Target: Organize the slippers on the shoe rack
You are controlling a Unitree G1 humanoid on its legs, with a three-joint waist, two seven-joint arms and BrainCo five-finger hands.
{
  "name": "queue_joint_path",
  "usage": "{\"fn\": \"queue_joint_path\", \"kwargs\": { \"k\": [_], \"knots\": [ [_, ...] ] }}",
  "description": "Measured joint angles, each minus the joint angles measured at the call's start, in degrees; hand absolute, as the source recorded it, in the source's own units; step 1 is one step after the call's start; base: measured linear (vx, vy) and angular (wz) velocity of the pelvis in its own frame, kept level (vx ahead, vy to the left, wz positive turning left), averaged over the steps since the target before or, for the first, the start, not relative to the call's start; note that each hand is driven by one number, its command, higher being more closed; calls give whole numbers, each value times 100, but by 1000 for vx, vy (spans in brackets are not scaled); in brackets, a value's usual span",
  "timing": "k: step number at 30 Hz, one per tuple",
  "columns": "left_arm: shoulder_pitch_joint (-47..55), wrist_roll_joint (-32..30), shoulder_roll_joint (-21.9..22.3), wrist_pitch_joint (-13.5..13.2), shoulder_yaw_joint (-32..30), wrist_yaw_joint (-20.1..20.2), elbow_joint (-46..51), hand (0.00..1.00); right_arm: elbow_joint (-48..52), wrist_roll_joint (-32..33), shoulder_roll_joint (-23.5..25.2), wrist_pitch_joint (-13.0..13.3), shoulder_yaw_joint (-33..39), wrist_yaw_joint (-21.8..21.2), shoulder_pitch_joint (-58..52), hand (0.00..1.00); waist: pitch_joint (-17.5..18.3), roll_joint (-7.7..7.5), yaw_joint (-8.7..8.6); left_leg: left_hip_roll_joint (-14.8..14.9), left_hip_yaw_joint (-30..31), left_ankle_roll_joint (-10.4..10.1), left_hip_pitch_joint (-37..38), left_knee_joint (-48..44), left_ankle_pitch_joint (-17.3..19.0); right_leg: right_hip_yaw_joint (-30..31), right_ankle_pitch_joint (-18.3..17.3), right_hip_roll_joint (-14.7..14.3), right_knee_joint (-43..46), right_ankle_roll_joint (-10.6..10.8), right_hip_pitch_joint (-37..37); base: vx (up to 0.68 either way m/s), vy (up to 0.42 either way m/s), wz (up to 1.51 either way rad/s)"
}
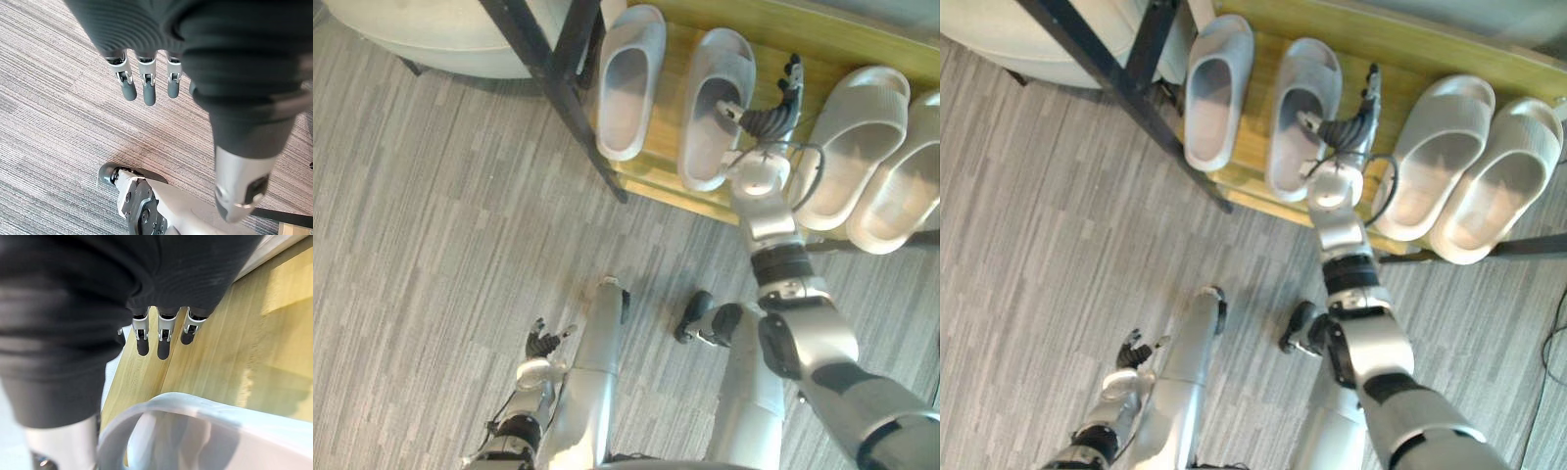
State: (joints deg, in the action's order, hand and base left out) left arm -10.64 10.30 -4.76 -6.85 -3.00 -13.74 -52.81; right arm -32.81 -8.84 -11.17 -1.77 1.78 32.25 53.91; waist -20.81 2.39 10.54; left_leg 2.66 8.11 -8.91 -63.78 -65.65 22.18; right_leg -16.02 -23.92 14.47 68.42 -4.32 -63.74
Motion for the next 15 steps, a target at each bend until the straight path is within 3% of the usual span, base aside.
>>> {"fn": "queue_joint_path", "kwargs": {
  "k": [6,15],
  "knots": [
    [3,-4,2,1,-39,24,39,0,834,-28,20,45,-245,-22,-544,0,24,7,-1,55,-57,2,71,58,0,19,39,-37,-68,-31,36,2,22,-5],
    [7,-13,20,4,-160,47,122,0,1219,-229,637,229,-477,-304,-1363,0,76,-4,-39,151,-120,7,249,188,-7,37,56,-120,-208,12,182,-8,6,-4]
  ]
}}
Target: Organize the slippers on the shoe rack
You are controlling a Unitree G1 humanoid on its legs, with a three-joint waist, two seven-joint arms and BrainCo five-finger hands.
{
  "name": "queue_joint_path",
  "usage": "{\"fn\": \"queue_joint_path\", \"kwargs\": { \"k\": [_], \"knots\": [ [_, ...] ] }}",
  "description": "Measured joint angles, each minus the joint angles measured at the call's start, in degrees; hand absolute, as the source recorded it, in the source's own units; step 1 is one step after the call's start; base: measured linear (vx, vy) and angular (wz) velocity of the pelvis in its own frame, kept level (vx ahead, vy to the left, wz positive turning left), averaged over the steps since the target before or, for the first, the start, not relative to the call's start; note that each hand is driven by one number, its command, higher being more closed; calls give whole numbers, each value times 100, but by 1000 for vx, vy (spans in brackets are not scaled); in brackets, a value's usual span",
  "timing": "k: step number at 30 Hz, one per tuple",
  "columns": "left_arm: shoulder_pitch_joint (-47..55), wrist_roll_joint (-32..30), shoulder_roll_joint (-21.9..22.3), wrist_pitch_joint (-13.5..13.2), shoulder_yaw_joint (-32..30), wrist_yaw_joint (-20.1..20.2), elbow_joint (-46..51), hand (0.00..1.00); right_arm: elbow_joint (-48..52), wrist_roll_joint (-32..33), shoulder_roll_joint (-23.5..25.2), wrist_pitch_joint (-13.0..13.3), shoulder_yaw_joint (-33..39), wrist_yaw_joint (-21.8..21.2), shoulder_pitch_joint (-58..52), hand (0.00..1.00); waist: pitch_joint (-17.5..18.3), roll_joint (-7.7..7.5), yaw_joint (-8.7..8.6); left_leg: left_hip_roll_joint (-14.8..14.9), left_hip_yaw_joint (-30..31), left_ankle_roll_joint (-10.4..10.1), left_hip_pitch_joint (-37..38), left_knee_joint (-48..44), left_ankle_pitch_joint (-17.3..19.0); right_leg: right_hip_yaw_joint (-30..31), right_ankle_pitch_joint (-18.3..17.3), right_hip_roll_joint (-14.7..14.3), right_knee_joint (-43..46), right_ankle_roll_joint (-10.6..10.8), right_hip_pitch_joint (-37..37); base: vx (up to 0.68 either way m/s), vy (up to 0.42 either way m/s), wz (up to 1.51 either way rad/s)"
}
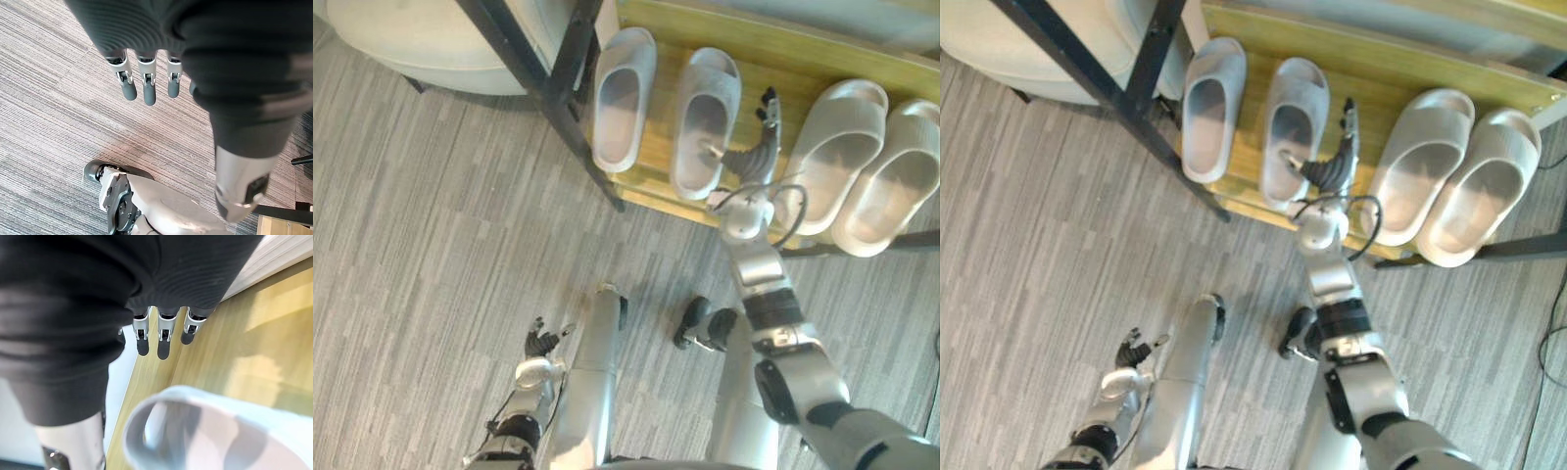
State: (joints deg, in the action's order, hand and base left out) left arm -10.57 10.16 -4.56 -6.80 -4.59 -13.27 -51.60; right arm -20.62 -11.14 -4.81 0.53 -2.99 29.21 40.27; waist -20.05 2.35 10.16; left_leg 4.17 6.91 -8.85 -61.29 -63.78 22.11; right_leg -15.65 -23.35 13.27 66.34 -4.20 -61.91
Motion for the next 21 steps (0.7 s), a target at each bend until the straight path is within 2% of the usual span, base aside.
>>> {"fn": "queue_joint_path", "kwargs": {
  "k": [12,17,21],
  "knots": [
    [-6,4,123,7,-307,-5,41,0,-52,1249,428,371,-52,-357,-173,0,-10,-15,-29,-15,6,-22,138,116,-12,-11,-11,0,-61,20,138,0,0,0],
    [-6,5,140,4,-346,-3,45,0,-71,1589,475,473,-55,-456,-171,0,-19,-32,-30,-40,19,-24,132,128,-14,-14,-27,15,-61,47,137,-9,9,2],
    [-6,-3,140,0,-347,0,46,0,-207,1626,474,564,-64,-609,-77,0,-38,-61,-30,-76,36,-33,126,155,-20,-31,-39,53,-56,68,137,-4,16,5]
  ]
}}
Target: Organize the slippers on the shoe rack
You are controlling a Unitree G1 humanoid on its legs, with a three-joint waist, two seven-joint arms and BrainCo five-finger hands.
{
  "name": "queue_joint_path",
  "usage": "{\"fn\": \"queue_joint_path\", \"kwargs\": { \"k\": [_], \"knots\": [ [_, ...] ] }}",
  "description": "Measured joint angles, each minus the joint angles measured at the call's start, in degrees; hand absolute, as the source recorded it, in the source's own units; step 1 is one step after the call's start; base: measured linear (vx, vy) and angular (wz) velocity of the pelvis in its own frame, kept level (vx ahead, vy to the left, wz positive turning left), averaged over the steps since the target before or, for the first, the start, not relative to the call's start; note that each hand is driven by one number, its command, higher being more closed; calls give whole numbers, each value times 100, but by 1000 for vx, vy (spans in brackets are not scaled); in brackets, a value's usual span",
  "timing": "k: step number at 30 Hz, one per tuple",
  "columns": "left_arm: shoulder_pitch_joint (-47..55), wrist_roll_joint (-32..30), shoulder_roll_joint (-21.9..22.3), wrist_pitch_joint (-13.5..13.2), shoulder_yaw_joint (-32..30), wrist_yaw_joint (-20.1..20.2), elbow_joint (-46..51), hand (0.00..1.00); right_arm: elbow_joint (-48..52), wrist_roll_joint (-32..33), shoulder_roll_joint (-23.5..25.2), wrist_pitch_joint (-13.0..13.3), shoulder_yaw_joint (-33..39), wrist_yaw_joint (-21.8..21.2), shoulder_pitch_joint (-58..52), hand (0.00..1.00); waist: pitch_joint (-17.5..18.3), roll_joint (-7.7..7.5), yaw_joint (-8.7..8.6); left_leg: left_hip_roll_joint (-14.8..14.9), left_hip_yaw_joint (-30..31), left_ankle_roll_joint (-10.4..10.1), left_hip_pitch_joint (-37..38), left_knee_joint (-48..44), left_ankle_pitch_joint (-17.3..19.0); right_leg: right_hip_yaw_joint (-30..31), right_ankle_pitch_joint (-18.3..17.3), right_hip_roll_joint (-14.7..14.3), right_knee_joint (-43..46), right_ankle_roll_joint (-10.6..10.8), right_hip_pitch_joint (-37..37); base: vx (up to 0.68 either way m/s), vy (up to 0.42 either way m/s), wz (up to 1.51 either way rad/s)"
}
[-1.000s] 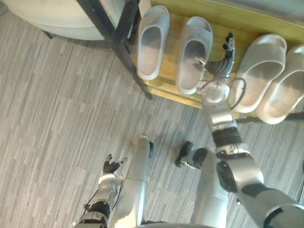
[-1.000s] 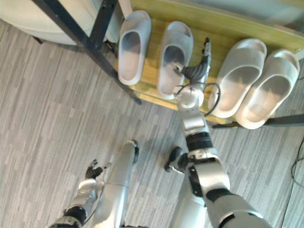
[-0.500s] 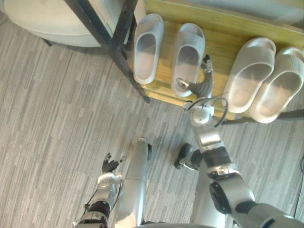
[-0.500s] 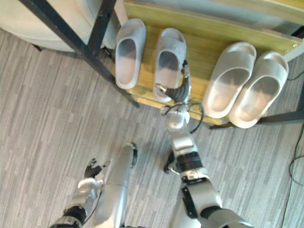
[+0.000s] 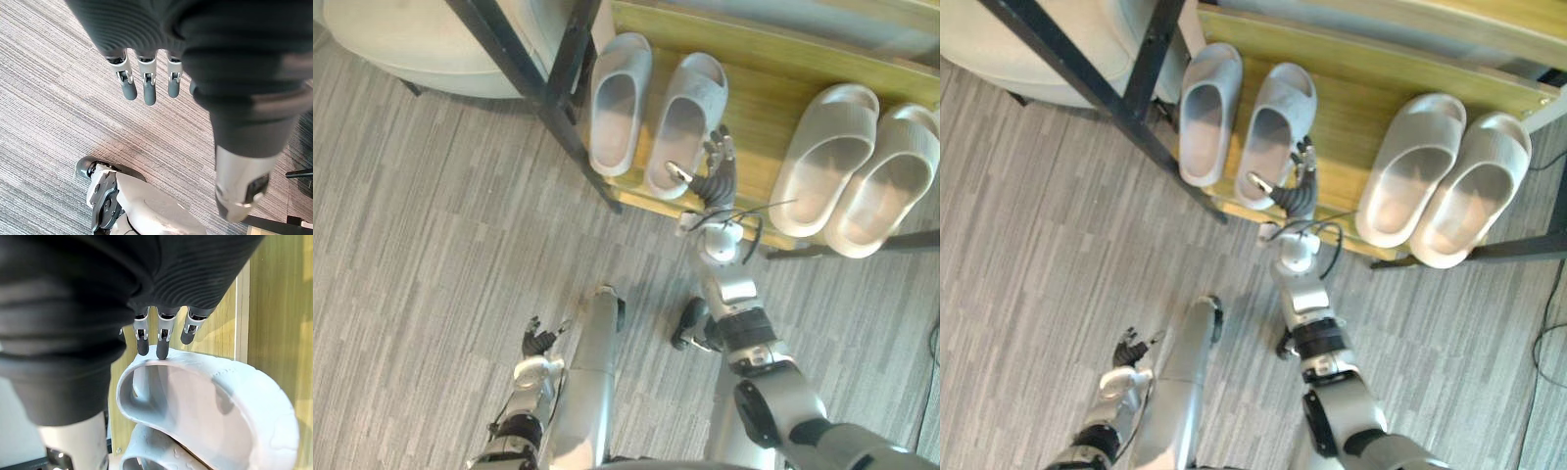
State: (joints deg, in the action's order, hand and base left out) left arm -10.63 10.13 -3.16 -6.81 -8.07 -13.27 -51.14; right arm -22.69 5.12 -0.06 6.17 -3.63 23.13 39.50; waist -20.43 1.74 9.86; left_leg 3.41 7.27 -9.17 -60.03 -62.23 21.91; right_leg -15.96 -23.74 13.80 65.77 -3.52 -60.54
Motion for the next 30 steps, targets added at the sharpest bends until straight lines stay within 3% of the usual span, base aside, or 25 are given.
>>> {"fn": "queue_joint_path", "kwargs": {
  "k": [22,27,29,30],
  "knots": [
    [-69,-5,40,-3,-7,17,50,0,-363,211,-250,65,-105,-65,417,0,-62,-21,-14,-65,20,1,-28,-5,-26,-31,-21,98,56,27,-11,-5,10,2],
    [-67,-5,75,-1,-127,23,109,0,-199,95,-255,-25,-143,-229,-381,0,-105,-16,-85,93,-84,57,631,346,-54,-23,48,-76,-375,123,633,-1,9,-11],
    [-53,-7,107,-3,-105,86,142,0,147,-45,-306,-53,-163,-248,-820,0,-105,-18,-100,136,-173,122,911,611,-84,-62,160,-81,-652,50,900,30,16,-11],
    [41,-8,167,-5,-92,205,184,0,438,-102,-391,-64,-213,-278,-1209,0,-105,-17,-184,170,-285,166,1239,927,-172,-66,259,-95,-939,74,1209,66,28,-5]
  ]
}}
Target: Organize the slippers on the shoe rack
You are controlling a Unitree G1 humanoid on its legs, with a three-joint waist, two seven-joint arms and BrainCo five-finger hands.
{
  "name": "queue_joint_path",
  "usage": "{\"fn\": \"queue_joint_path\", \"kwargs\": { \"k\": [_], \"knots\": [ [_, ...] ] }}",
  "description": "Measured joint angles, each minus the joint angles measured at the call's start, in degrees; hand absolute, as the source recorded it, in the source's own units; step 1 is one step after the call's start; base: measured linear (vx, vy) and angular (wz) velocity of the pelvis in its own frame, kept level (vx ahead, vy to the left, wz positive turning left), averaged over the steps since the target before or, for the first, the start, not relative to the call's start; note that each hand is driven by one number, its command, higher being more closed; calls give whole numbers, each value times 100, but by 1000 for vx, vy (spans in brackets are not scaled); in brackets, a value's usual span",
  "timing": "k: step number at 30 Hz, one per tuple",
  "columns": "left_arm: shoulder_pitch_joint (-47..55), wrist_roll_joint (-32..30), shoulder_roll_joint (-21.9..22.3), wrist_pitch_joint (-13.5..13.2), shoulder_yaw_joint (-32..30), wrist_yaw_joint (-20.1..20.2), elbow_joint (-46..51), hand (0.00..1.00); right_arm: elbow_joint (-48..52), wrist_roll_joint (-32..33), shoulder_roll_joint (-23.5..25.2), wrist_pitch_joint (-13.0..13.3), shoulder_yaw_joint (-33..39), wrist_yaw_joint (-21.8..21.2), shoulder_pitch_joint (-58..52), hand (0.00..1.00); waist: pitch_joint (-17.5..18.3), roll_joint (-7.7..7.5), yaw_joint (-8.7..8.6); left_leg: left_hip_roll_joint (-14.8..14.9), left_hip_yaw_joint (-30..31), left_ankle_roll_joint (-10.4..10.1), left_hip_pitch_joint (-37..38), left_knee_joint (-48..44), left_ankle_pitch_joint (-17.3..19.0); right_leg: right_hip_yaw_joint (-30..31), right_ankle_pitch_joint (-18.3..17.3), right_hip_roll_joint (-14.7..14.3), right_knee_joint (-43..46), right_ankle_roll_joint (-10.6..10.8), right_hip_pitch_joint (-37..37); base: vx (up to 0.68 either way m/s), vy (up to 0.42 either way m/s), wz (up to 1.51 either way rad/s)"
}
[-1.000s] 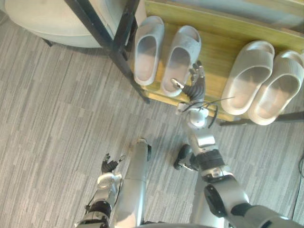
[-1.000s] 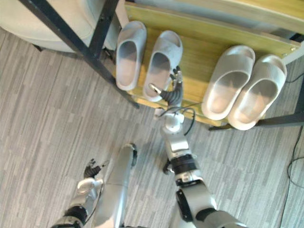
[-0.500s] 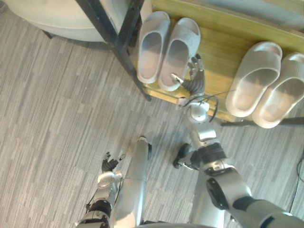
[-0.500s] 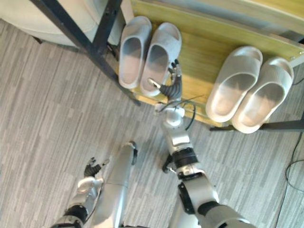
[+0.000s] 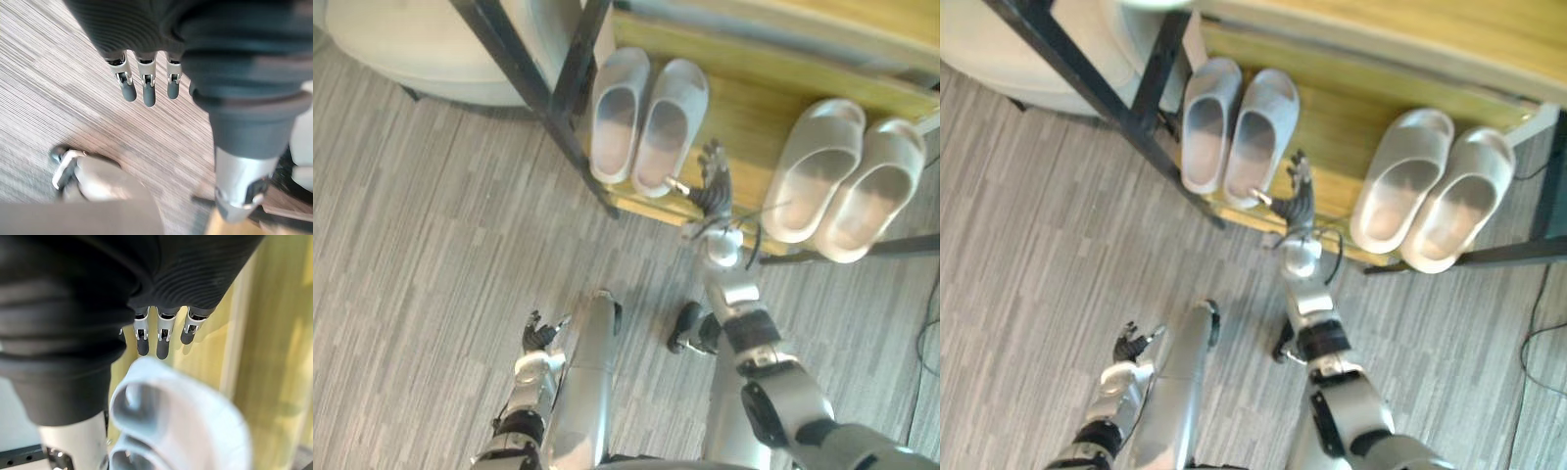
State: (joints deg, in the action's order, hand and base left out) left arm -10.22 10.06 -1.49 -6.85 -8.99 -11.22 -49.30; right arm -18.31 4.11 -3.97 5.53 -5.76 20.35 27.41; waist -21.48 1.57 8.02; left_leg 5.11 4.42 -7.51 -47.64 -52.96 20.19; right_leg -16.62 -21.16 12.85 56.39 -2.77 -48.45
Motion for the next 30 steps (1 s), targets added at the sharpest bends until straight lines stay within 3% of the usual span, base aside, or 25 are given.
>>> {"fn": "queue_joint_path", "kwargs": {
  "k": [3,7,14,15,17,19,23,30],
  "knots": [
    [273,-103,18,5,161,73,28,0,513,-330,-110,-32,-62,-133,-722,0,19,-13,-175,113,-268,68,733,671,-180,-15,232,-63,-650,46,692,92,43,-6],
    [588,-133,12,30,252,164,17,0,859,-662,-111,-36,-170,-352,-1560,0,207,-62,-221,145,-531,118,1534,1432,-388,53,486,-171,-1392,133,1375,143,73,-16],
    [1020,-491,7,107,859,364,-251,0,803,-1294,-98,-56,-121,-900,-3031,0,1044,-212,-364,142,-1055,233,3147,3051,-756,160,1025,-385,-3037,394,2798,167,79,-19],
    [1051,-564,0,109,903,407,-356,0,623,-1336,-97,-48,-121,-965,-3117,0,1147,-242,-474,113,-1104,240,3361,3331,-858,165,1119,-398,-3286,431,2980,143,75,-13],
    [1055,-674,-15,115,1031,440,-515,0,165,-1481,-118,-50,-81,-1064,-3119,0,1269,-270,-525,76,-1178,243,3639,3713,-1005,199,1264,-445,-3619,466,3182,138,59,-15],
    [1054,-867,-25,126,1270,535,-706,0,-837,-1717,-235,-87,148,-1163,-3087,0,1428,-184,-563,56,-1211,260,4002,4263,-1209,222,1610,-574,-4330,523,3597,143,73,-16],
    [1072,-1114,-129,138,1345,624,-879,0,-2004,-1899,-506,-171,440,-1270,-3089,0,1501,-48,-588,17,-1306,274,4303,4487,-1277,262,2031,-681,-5188,603,4141,69,63,-10],
    [1082,-1455,-432,138,1569,656,-973,0,-3552,-1969,-564,-249,1002,-1271,-3071,0,1583,52,-637,-91,-1301,357,4556,4649,-1350,321,2512,-740,-6016,631,4683,-20,27,-3]
  ]
}}
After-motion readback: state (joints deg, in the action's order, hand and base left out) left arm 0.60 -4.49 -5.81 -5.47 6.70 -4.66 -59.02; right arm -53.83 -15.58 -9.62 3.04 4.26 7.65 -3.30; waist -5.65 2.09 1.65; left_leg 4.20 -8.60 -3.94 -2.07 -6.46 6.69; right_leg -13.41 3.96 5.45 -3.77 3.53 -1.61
